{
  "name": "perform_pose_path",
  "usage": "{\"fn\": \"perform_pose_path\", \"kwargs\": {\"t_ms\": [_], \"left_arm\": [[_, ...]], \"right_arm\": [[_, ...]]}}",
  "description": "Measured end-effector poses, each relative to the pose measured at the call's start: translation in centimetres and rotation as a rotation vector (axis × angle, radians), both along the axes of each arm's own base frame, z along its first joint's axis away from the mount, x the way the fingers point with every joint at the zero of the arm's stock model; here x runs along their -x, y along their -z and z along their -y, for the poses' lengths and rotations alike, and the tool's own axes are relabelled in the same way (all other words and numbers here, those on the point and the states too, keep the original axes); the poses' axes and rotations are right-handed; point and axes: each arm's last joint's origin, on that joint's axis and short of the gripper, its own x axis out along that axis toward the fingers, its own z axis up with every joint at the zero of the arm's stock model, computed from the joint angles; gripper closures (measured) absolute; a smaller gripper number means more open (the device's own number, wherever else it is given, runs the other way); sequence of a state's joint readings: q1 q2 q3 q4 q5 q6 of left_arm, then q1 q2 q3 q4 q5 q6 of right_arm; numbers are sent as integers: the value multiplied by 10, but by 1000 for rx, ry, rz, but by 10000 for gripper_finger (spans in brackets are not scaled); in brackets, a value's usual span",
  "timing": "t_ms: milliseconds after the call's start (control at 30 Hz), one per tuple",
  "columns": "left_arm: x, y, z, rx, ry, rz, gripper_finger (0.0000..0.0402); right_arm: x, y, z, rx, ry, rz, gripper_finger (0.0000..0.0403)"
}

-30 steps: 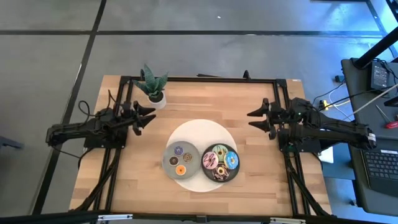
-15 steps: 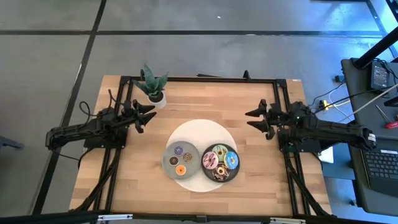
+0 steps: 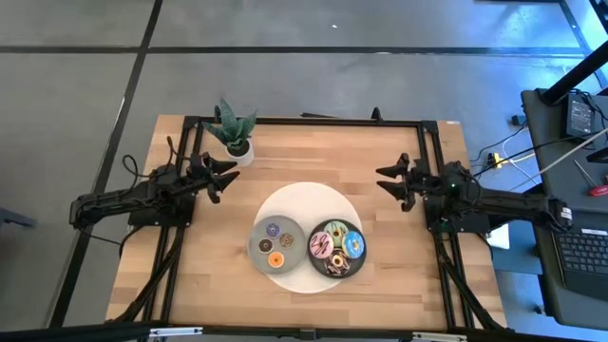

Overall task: Pick & Place donuts
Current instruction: Return to Home Position

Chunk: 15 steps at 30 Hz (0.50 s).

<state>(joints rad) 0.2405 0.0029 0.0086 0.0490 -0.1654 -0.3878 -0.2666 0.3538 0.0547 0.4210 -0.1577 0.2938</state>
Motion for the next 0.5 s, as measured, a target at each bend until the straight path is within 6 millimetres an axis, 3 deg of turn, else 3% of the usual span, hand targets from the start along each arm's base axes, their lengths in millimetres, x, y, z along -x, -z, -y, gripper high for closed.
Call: {"fn": "perform_pose_path", "kwargs": {"t_ms": [267, 500], "left_arm": [[0, 0, 0, 0, 0, 0, 197], [0, 0, 0, 1, 0, 0, 197]], "right_arm": [[6, -5, -1, 48, 19, 41, 189], [7, 7, -1, 26, 26, 52, 189]]}}
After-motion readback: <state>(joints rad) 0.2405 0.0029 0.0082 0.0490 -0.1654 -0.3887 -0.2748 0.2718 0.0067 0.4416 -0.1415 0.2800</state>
